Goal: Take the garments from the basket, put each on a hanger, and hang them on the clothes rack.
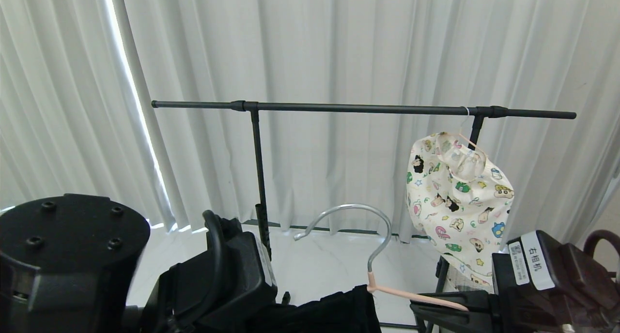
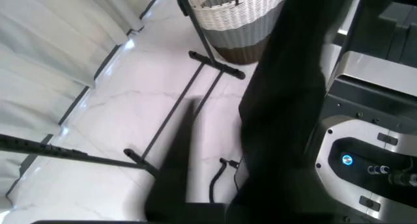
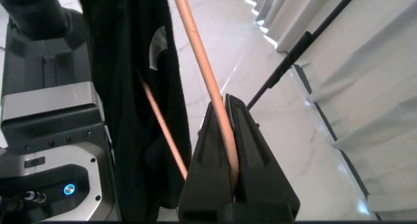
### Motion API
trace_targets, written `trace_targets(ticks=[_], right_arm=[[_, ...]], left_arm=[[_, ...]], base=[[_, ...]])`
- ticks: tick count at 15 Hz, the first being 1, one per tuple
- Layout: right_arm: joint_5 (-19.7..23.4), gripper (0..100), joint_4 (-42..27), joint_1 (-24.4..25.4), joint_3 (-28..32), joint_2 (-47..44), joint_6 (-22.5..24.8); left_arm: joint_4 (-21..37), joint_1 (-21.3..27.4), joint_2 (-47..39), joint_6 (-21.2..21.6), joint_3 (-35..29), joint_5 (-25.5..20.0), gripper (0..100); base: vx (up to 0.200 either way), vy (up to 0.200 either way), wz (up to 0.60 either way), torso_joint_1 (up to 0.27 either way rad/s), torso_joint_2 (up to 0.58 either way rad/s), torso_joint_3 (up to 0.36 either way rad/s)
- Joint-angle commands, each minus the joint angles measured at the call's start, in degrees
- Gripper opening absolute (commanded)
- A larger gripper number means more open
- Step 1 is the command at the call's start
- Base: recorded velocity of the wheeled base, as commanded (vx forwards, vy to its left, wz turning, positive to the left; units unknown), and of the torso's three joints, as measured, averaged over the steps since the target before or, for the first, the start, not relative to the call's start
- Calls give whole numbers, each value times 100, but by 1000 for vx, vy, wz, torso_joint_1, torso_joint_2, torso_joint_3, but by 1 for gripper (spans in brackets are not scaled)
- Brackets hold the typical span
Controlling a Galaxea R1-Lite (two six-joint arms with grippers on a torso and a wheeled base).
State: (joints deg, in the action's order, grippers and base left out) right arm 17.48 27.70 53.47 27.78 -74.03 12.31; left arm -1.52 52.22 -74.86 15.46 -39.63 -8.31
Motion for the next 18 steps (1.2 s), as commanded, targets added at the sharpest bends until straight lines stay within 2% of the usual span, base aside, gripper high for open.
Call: trace_targets(ticks=[1,4,5,9,11,12,14,16,18], right_arm=[[10,0,8,-3,8,3,-1],[-131,0,8,6,-1,3,8],[-263,100,8,15,-10,3,26],[-562,100,-1,-12,-54,-6,26],[-852,100,-1,-100,-98,-6,8],[-878,100,-1,-258,-124,3,17],[-878,100,-1,-434,-185,21,8],[-878,100,-10,-442,-238,-15,-80],[-878,100,-10,-451,-317,-182,-502]], left_arm=[[3,-2,-20,1,-1,5,0],[3,-2,-20,1,-1,5,0],[3,-2,-20,1,-1,14,0],[3,-98,24,1,175,199,0],[3,-186,51,1,386,779,0],[3,-257,51,-16,465,1130,0],[-6,-476,51,-52,491,1508,0],[-322,-819,16,-131,456,1526,0],[-621,-1065,-20,-553,404,1552,0]], base=[[0,0,0,0,0,0],[0,0,0,0,0,0],[0,0,0,0,0,0],[0,0,0,0,0,0],[0,0,0,0,0,0],[0,0,0,0,0,0],[0,0,0,0,0,0],[0,0,0,0,0,0],[0,0,0,0,0,0]])
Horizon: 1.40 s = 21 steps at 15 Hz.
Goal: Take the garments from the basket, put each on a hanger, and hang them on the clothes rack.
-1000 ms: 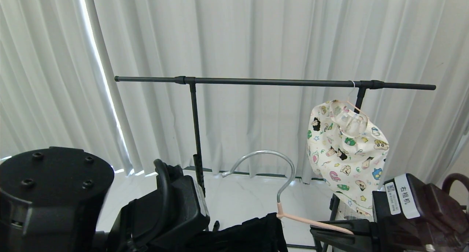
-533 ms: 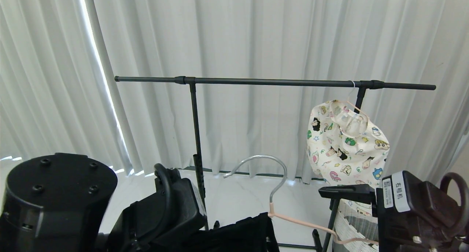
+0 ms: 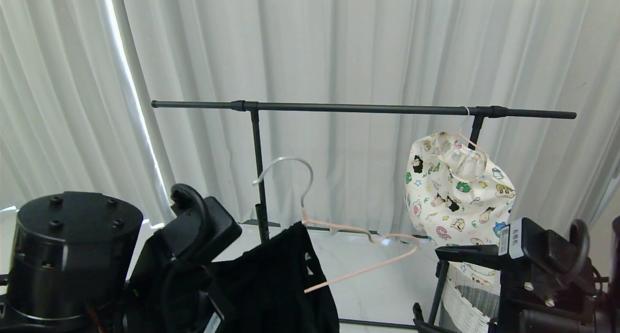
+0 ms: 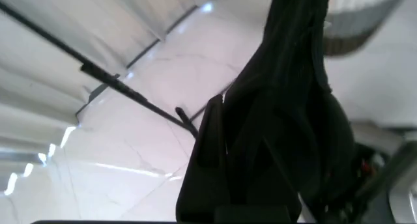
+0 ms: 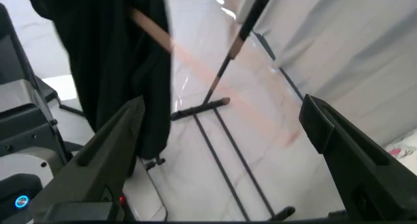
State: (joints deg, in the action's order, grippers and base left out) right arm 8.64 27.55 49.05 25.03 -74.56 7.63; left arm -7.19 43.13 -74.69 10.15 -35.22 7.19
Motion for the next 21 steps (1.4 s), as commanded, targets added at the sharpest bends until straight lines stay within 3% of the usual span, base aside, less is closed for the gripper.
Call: trace_targets(ticks=[1,2,4,5,9,13,21], right_arm=[[6,100,13,16,-7,-270,-359],[6,100,22,25,11,-323,-456],[-12,100,330,166,196,-718,-1229],[-258,100,884,315,319,-1140,-1871],[-1374,100,1736,737,1101,-2142,-3022],[-1770,100,2079,772,1575,-2669,-3180],[-1884,100,2105,517,1619,-2696,-3171]], left_arm=[[-186,-165,-37,-312,-161,72,0],[-212,-156,-37,-365,-205,107,0],[-239,-138,-72,-462,-539,177,0],[-274,-138,-160,-471,-785,177,0],[-757,-138,-538,-462,-1005,186,0],[-995,-138,-626,-444,-1005,186,0],[-995,-121,-608,-435,-1005,186,0]], base=[[0,0,0,0,0,0],[0,0,0,0,0,0],[0,0,0,0,0,0],[0,0,0,0,0,0],[0,0,0,0,0,0],[0,0,0,0,0,0],[0,0,0,0,0,0]])
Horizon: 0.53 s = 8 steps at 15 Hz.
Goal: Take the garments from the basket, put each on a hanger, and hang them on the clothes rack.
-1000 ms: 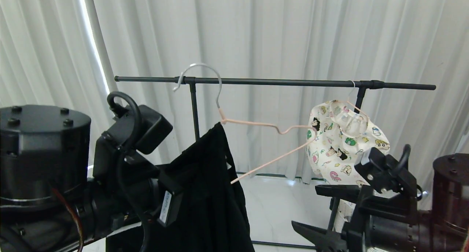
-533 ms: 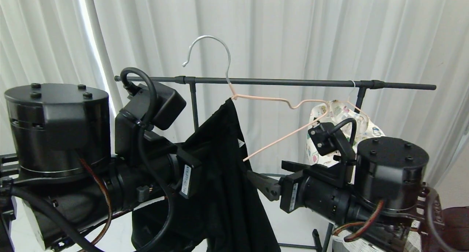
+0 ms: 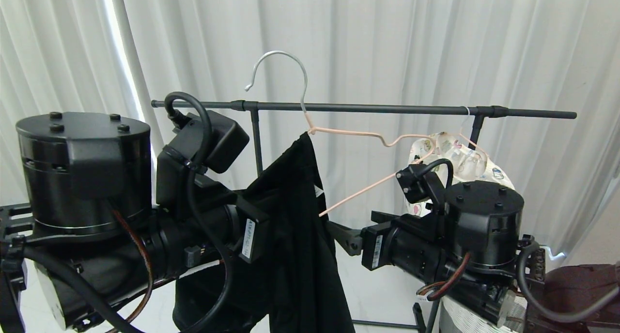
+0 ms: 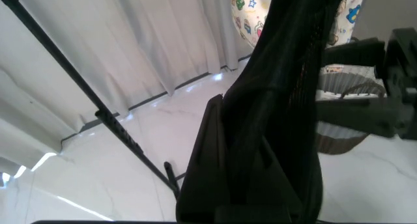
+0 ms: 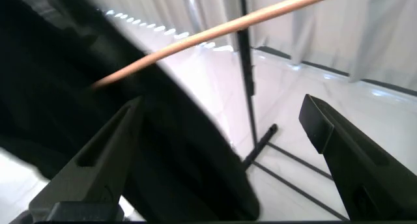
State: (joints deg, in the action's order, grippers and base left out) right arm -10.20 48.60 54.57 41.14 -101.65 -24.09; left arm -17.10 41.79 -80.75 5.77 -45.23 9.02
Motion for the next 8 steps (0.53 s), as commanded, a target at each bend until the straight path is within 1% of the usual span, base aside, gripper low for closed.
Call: trace_targets(ticks=[1,6,8], right_arm=[[1,100,0,-16,17,13,9],[-17,100,0,327,-1,-101,36],[-166,100,0,388,-10,-198,36]], left_arm=[[-4,57,-2,3,-4,3,0],[-4,339,-20,3,-92,3,0],[-12,365,-20,3,-100,3,0]], base=[[0,0,0,0,0,0],[0,0,0,0,0,0],[0,0,0,0,0,0]])
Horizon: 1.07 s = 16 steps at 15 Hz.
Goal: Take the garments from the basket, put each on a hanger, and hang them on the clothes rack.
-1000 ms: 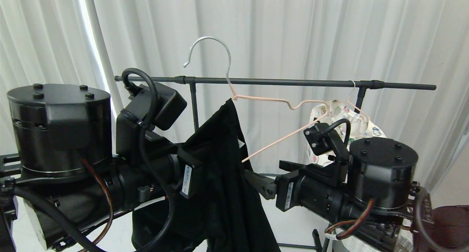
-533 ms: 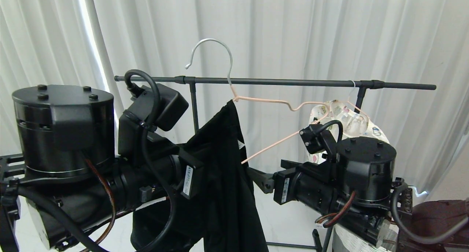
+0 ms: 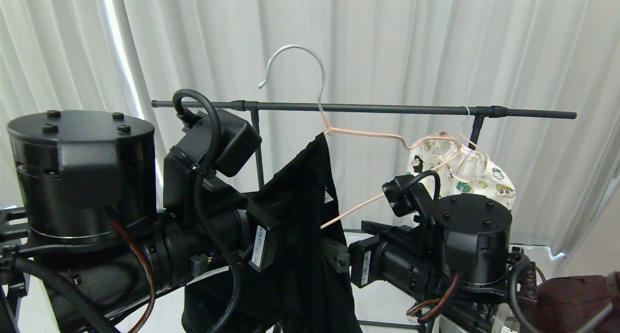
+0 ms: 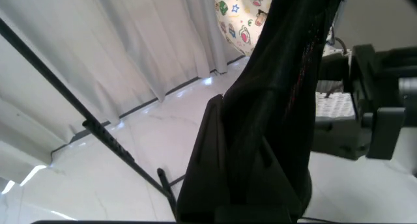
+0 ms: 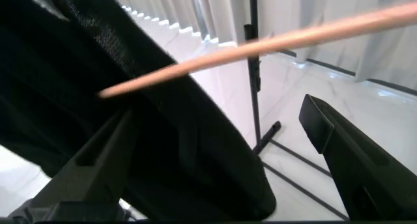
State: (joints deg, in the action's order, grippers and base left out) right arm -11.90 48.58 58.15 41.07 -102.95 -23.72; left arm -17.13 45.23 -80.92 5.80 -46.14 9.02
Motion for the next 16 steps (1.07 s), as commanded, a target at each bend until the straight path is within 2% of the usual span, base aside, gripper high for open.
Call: trace_targets(ticks=[1,5,7,11,16], right_arm=[[-76,100,2,21,-11,-85,-1],[-647,100,2,-23,-82,-384,52],[-840,100,-6,-155,-99,-507,298],[-893,100,-6,-779,-468,-472,957],[-902,100,-6,-1526,-952,-278,1449]], left_arm=[[-1,21,-3,0,-26,3,0],[-1,39,41,0,-185,3,0],[-1,30,76,0,-158,21,0],[-10,4,68,-9,-158,337,0],[-1,-14,85,0,-132,337,0]], base=[[0,0,0,0,0,0],[0,0,0,0,0,0],[0,0,0,0,0,0],[0,0,0,0,0,0],[0,0,0,0,0,0]])
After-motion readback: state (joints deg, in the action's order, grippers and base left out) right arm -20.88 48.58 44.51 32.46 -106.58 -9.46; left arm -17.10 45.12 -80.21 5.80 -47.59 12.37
